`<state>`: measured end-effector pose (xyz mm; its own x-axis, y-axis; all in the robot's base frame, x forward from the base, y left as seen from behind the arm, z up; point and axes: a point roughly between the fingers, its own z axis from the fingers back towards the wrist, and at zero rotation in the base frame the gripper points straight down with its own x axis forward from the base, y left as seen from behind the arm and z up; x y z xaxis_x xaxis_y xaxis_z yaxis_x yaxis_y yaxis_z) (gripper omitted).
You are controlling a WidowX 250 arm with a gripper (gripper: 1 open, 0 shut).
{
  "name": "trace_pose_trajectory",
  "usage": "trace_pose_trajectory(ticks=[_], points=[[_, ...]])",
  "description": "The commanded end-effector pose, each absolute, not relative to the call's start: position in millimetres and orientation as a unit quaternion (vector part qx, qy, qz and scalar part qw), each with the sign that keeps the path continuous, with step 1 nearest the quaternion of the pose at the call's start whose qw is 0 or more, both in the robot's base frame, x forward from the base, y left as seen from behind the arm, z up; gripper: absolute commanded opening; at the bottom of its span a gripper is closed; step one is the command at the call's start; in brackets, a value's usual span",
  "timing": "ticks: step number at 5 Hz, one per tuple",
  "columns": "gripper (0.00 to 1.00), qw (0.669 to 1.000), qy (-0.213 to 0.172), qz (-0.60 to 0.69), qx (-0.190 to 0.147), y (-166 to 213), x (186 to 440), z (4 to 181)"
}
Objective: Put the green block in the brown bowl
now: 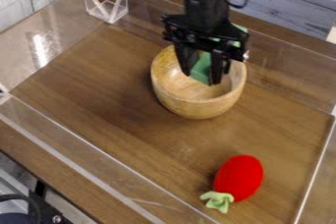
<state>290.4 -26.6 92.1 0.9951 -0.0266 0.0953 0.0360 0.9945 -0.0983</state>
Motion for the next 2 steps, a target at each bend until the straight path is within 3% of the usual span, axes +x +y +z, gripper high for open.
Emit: trace_pose_trajectory(ticks=[1,2], points=[[0.0,0.996,-0.078,-0.014,-0.043,-21.3,306.6,97.3],[0.0,0.996,-0.08,-0.012,-0.035,-15.2,311.2,93.1]])
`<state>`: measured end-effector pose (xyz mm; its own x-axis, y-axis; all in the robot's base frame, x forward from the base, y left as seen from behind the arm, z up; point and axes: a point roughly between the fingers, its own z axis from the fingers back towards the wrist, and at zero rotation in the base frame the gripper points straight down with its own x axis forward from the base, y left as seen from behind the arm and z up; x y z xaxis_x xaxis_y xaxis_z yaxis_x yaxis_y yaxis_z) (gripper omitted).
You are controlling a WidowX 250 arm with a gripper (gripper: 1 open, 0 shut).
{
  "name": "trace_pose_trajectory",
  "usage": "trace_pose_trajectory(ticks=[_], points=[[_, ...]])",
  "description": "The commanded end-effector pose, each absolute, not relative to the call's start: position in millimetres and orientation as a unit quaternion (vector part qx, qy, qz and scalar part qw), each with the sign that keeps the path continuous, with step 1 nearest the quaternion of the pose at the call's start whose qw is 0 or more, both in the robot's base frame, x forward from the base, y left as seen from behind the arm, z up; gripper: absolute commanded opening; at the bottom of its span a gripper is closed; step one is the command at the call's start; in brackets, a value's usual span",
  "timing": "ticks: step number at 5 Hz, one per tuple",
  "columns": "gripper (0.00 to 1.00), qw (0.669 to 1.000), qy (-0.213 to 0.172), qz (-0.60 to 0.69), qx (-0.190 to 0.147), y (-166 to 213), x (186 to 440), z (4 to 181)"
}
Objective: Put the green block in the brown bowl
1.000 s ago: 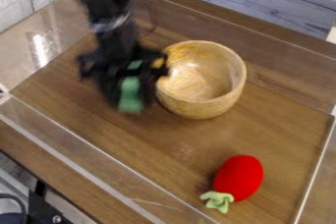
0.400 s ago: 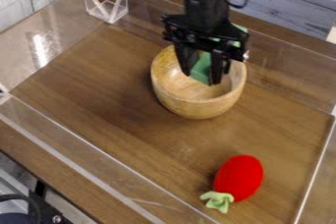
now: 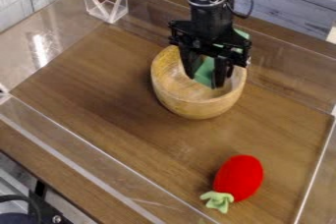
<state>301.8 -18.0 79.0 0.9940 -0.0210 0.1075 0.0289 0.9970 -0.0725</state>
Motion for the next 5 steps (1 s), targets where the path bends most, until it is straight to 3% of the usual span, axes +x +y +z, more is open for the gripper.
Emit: trace_pose_trajectory(ticks=[1,5], points=[[0.0,0.996,-0.081,-0.008,-0.029,-10,315,90.9],[0.0,0.997,-0.079,0.016,-0.019,21,335,78.6]])
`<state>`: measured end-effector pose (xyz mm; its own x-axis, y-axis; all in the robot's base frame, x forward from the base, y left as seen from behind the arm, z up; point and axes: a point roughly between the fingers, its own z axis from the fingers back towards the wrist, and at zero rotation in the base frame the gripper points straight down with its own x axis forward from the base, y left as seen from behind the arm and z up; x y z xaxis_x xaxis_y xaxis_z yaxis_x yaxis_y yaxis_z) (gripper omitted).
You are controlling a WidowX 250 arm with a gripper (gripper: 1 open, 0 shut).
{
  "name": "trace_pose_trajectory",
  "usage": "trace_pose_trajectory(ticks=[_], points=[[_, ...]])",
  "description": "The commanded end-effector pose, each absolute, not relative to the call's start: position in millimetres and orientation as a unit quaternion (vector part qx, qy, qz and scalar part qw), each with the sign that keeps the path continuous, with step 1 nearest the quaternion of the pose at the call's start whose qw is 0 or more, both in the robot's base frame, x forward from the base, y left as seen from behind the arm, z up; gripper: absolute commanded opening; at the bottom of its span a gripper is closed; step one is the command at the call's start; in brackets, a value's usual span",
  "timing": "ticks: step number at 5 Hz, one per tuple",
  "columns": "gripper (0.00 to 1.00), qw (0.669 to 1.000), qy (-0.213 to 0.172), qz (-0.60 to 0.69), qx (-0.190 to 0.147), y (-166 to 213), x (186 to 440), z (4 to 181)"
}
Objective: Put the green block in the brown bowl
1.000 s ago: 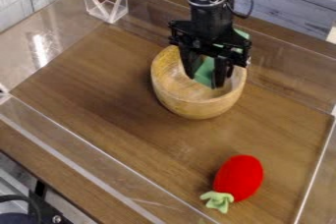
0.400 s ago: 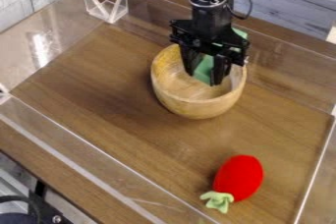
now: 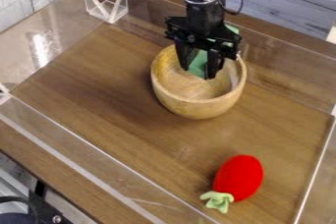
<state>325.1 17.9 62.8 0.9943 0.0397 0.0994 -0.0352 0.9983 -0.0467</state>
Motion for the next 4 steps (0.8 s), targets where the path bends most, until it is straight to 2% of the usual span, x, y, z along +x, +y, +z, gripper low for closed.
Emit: trace_pose_trajectory(ticks=[1,4], points=[[0.0,0.997,-0.076,0.025,-0.02,25.4,338.6,74.3],[0.0,0.996,-0.076,0.048,-0.023,34.1,347.6,66.2]])
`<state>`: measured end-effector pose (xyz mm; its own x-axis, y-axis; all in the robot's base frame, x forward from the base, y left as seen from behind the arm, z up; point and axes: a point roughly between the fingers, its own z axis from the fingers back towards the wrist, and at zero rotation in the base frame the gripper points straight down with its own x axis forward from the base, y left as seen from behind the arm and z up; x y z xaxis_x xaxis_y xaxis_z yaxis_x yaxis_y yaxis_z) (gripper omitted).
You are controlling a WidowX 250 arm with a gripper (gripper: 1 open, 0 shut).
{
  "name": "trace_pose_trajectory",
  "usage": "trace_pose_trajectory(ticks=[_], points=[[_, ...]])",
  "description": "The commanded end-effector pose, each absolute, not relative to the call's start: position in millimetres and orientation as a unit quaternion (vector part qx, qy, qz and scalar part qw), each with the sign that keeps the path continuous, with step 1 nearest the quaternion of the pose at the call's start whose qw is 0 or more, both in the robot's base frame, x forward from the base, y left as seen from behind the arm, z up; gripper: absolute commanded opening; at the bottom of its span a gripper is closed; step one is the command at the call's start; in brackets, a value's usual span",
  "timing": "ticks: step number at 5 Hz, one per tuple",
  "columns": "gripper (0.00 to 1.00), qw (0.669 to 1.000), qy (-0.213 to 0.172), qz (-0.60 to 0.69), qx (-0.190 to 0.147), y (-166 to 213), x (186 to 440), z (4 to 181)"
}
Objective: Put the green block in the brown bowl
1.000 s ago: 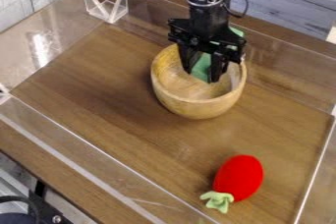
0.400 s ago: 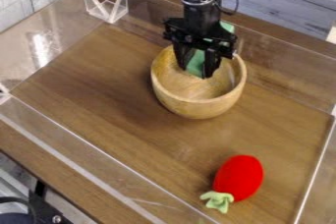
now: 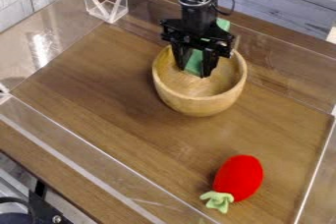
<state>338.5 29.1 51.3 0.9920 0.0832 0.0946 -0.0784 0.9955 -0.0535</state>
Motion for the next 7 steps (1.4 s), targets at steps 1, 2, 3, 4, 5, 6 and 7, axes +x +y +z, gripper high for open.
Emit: trace_pose_trajectory(ticks=[1,2,3,4,5,6,7], points=[[0.0,0.996,-0.075,0.052,-0.023,35,350,65.6],[0.0,0.995,-0.075,0.056,-0.023,36,351,64.5],[0.0,0.995,-0.074,0.059,-0.023,38,353,63.2],[1.0,0.995,-0.071,0.065,-0.019,42,350,66.5],[1.0,0.995,-0.073,0.07,-0.014,46,347,75.2],[1.0,0.994,-0.074,0.074,-0.009,49,345,81.8],[1.0,0.994,-0.074,0.078,-0.005,51,344,87.3]])
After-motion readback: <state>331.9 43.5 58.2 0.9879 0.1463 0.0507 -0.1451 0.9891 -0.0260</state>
